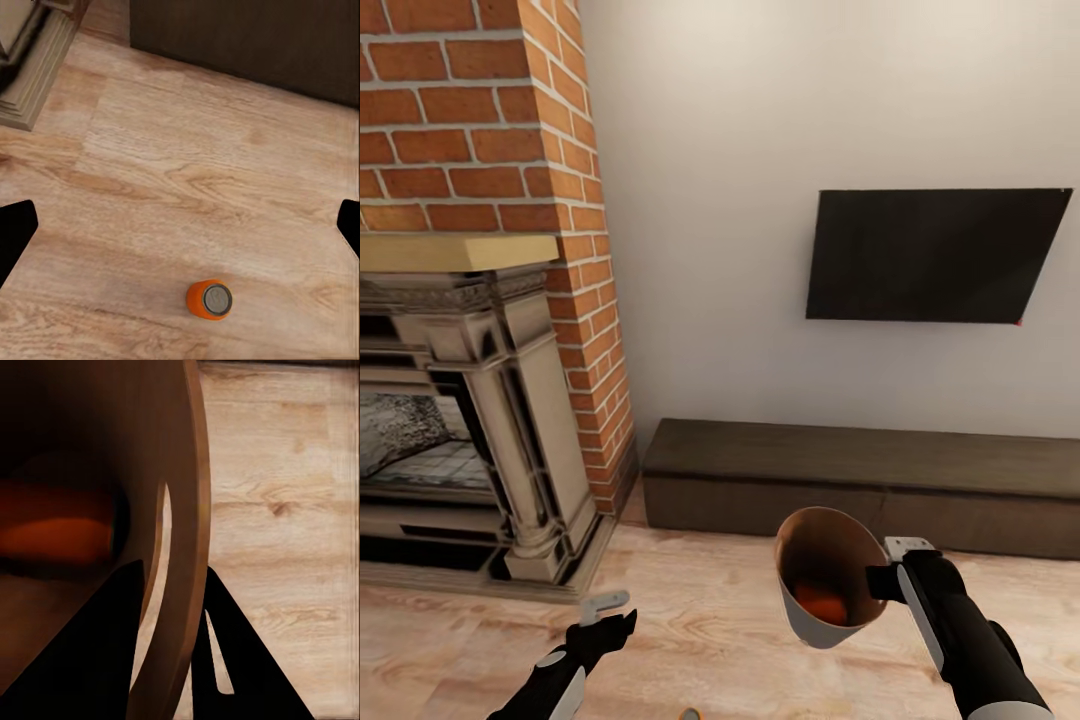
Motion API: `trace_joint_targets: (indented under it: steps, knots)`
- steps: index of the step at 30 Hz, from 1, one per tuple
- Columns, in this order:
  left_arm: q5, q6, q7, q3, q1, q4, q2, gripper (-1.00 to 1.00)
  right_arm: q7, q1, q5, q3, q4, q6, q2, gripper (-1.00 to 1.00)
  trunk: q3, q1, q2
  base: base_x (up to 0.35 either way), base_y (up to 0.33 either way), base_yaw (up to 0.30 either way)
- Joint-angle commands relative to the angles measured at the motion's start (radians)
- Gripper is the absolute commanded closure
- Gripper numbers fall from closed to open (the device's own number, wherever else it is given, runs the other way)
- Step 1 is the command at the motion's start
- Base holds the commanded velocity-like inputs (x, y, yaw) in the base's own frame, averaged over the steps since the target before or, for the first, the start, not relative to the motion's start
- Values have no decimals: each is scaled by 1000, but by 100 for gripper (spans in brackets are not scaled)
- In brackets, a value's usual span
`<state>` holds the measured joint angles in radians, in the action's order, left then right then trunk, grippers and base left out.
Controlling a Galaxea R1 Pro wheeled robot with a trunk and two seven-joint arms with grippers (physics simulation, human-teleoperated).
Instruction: Put the three can of soda from the living room inside the tash can in the kitchen.
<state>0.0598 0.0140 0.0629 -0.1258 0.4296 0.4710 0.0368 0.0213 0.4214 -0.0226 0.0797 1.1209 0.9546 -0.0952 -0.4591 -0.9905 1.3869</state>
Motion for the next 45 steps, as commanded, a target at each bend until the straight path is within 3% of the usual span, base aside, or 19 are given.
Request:
trace_joint_targets:
  steps: [1,9,30,36,45]
  knots:
    - [0,0,0,0,0,0,0,-100,-3,0,13,0,0,0,0,100,1,0,0,0,-213,-229]
    - [0,0,0,0,0,1,0,-100,-3,0,13,-1,0,0,0,100,8,0,0,0,-190,-179]
    - [-2,-1,-5,2,0,9,-2,-100,-3,0,13,-3,0,0,2,100,9,0,0,0,-13,-10]
    - [-2,-42,-5,1,0,10,-1,-100,-3,0,13,-3,0,0,2,100,9,0,0,0,0,0]
    - [-2,-54,-5,1,0,11,-1,-100,-3,0,13,-3,0,0,2,100,9,0,0,0,0,0]
